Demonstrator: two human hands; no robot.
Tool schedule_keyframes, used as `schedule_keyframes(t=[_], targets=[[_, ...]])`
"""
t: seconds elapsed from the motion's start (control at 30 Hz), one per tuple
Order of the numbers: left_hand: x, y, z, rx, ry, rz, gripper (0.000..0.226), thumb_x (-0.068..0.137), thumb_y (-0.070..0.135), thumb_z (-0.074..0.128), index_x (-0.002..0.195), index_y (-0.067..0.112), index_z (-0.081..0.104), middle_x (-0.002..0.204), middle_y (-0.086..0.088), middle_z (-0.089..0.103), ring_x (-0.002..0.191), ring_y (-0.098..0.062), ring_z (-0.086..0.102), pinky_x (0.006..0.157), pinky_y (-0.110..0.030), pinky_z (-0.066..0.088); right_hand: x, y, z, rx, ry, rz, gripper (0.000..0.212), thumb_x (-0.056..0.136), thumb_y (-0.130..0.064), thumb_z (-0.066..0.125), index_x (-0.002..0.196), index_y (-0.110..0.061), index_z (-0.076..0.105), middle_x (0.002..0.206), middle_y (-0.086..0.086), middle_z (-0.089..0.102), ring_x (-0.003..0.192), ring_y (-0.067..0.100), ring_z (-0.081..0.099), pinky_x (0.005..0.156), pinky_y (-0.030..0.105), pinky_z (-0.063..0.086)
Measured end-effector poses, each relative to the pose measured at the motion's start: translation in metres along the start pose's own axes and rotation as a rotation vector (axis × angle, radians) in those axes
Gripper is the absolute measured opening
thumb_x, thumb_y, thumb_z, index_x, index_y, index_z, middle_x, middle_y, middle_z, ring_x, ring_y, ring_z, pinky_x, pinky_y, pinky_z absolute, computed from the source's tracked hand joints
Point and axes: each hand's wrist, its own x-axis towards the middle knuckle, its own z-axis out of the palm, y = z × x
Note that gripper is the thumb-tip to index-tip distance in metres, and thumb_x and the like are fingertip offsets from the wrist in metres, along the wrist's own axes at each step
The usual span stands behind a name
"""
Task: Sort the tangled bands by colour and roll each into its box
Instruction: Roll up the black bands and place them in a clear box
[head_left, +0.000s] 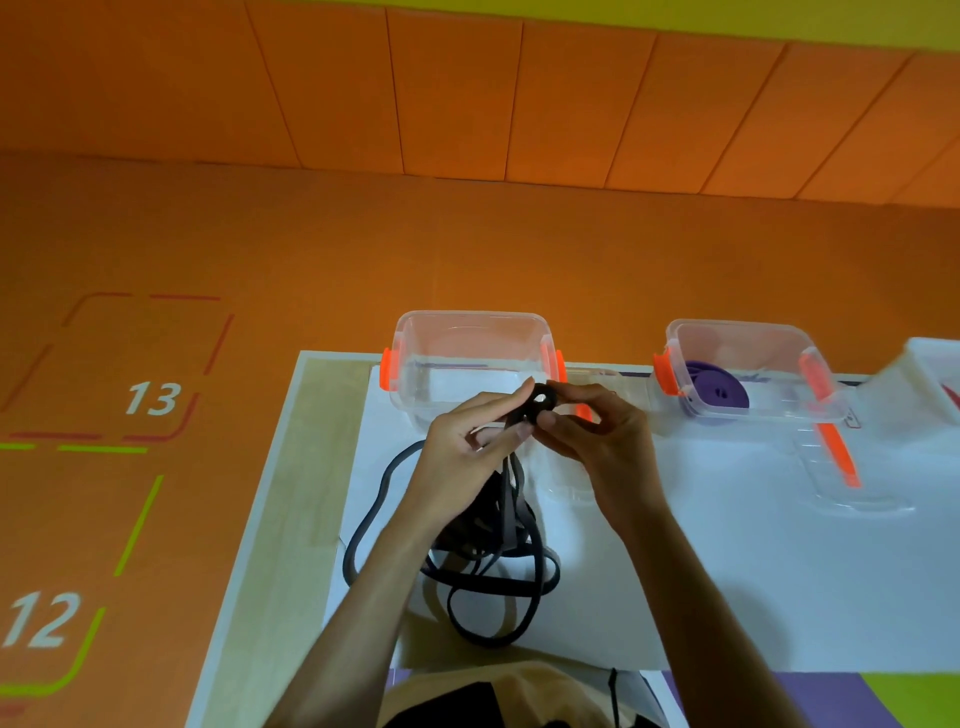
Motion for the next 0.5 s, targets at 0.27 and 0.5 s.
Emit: schedule_keyframes(t=[0.27, 0.5], targets=[[0.006, -0.002, -0.003, 0.041, -0.023, 0.001, 0.041, 0.100, 0.025, 0.073, 0.140, 0.032, 0.068, 0.125, 0.010, 0.073, 0.124, -0.011, 0.066, 0.097, -0.017, 0.050, 0.002, 0.003, 0.001, -0.042, 0.029, -0.021, 0.037, 0.080, -0.011, 0.082, 0.113, 0.003, 0.072, 0.110, 0.010, 0.079, 0.101, 0.032, 0.078, 0.085, 0.037, 0.064], [0.007, -0.006, 0.001, 0.141, 0.021, 0.049, 0.036, 0.104, 0.018, 0.067, 0.131, 0.041, 0.072, 0.119, 0.013, 0.075, 0.115, -0.014, 0.069, 0.097, -0.026, 0.055, 0.011, -0.006, -0.005, -0.278, 0.027, -0.029, 0.024, 0.082, -0.032, 0.081, 0.097, -0.013, 0.078, 0.097, 0.001, 0.081, 0.092, 0.017, 0.078, 0.075, 0.023, 0.060]])
